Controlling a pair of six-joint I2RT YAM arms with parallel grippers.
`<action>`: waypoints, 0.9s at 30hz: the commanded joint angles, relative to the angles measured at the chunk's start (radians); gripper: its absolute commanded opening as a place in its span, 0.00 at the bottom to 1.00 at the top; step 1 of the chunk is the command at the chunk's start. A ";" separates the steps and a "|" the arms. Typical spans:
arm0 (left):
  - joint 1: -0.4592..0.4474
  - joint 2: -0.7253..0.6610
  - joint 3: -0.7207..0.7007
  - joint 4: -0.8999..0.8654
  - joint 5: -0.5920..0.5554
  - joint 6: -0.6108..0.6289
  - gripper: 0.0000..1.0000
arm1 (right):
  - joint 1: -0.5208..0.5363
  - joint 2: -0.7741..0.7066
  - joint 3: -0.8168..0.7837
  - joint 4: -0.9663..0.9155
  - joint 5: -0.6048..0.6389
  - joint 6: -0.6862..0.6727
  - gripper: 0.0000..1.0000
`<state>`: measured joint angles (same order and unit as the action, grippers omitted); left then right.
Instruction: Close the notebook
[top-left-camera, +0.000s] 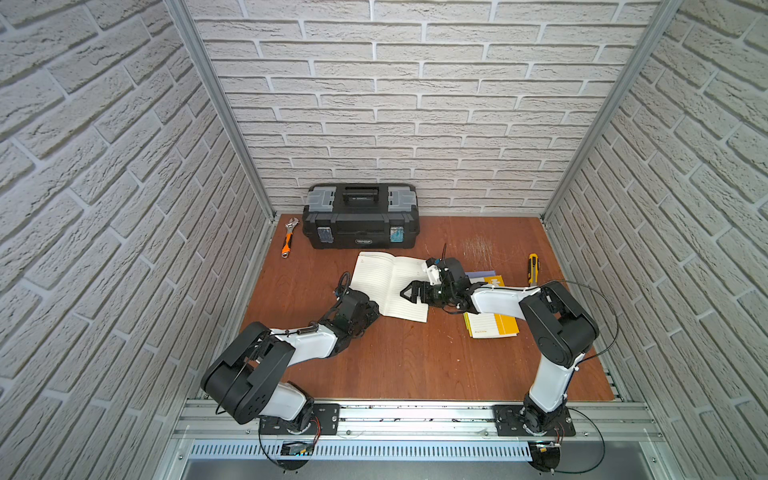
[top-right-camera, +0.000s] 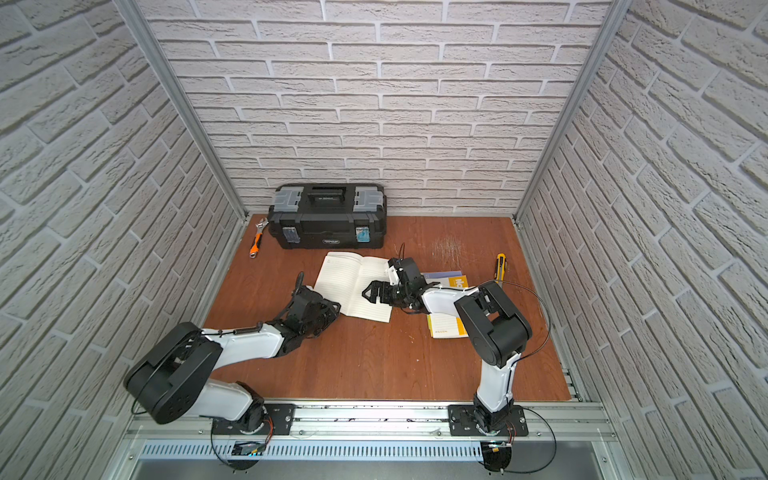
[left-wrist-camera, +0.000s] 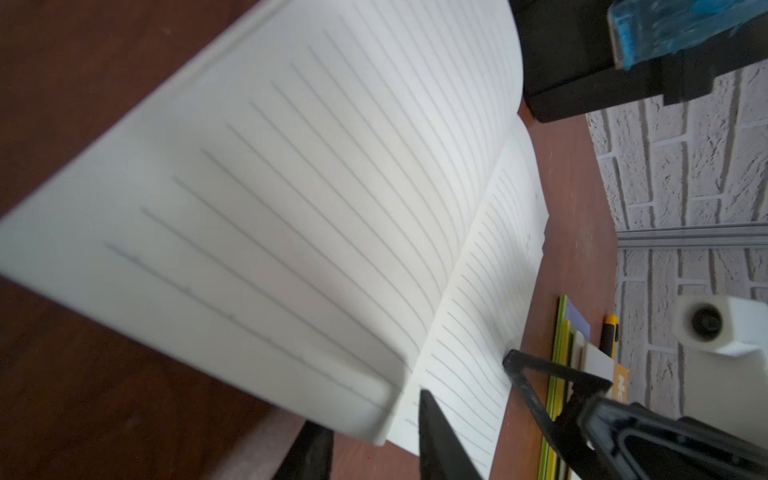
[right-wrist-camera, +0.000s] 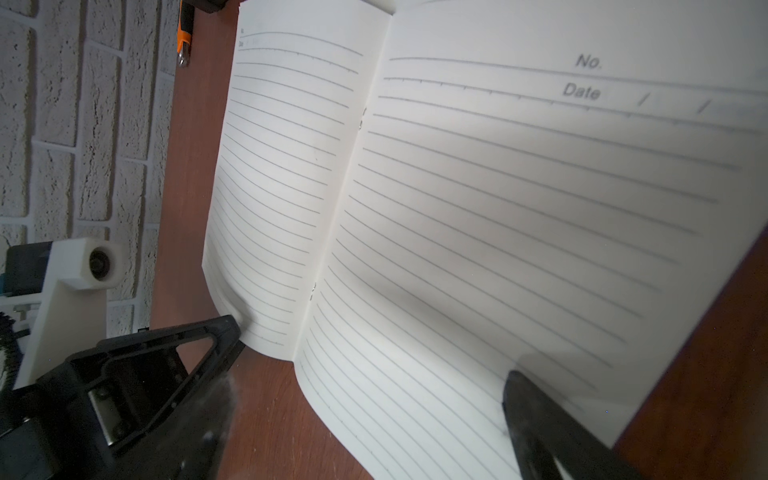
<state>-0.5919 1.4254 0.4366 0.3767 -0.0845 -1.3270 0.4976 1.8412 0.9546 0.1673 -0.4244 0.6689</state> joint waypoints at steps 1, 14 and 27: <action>-0.001 -0.017 0.015 0.055 -0.042 0.020 0.35 | -0.001 0.014 -0.003 -0.034 0.007 -0.014 1.00; -0.025 -0.015 0.009 0.162 -0.049 0.037 0.36 | -0.003 0.023 -0.009 -0.033 0.005 -0.017 1.00; -0.048 -0.104 0.065 -0.025 -0.112 0.142 0.27 | -0.002 0.030 -0.017 -0.020 -0.002 -0.012 1.00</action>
<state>-0.6357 1.3571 0.4686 0.4076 -0.1478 -1.2404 0.4973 1.8431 0.9546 0.1680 -0.4282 0.6655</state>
